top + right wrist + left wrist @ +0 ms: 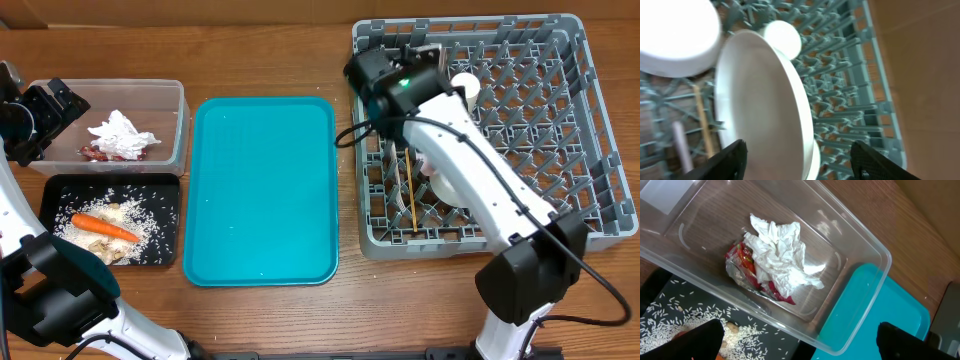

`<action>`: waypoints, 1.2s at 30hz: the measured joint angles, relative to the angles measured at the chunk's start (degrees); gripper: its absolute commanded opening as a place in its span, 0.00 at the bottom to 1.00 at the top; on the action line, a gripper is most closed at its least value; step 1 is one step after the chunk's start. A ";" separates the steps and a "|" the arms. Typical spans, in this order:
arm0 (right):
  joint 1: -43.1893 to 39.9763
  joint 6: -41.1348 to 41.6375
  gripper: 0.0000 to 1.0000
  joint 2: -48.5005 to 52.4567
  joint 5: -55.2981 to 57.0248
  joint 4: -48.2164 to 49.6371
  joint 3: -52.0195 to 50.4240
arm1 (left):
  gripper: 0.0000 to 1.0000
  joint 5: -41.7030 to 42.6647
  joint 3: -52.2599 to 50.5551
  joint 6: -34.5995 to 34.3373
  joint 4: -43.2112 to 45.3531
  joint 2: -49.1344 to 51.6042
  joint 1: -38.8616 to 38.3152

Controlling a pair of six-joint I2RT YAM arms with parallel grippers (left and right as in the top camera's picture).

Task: Sort waste into correct bins and load items into the dishwasher rack
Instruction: 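Lower the pink plate upright between the rack tines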

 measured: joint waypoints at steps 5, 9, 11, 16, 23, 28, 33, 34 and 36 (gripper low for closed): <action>-2.62 -2.93 0.71 -2.38 -8.02 -0.28 6.01 | 1.00 0.02 0.00 0.00 0.00 0.00 0.00; -6.08 -6.03 0.71 -6.86 -16.70 -0.24 9.03 | 1.00 0.00 0.00 0.00 0.00 0.00 0.00; -8.35 -7.63 0.74 -9.29 -21.22 -0.09 9.49 | 1.00 0.00 0.00 0.00 0.00 0.00 0.00; -15.28 -9.68 1.00 -13.05 -30.36 -1.57 10.32 | 1.00 0.02 0.00 0.00 0.00 0.00 0.00; -18.45 -10.62 1.00 -13.16 -34.71 -3.43 10.36 | 1.00 0.00 0.00 0.00 0.00 0.00 0.00; -18.45 -10.64 1.00 -13.16 -35.60 -3.43 10.36 | 1.00 0.00 0.00 0.00 0.00 0.00 0.00; -18.45 -10.67 1.00 -13.16 -35.78 -3.45 10.36 | 1.00 0.00 0.00 0.00 0.00 0.00 0.00; -18.47 -10.64 1.00 -13.16 -35.80 -3.43 10.36 | 1.00 0.00 0.00 0.00 0.00 0.00 0.00; -18.47 -10.62 1.00 -13.16 -35.80 -3.43 10.36 | 1.00 0.00 0.00 0.00 0.00 0.00 0.00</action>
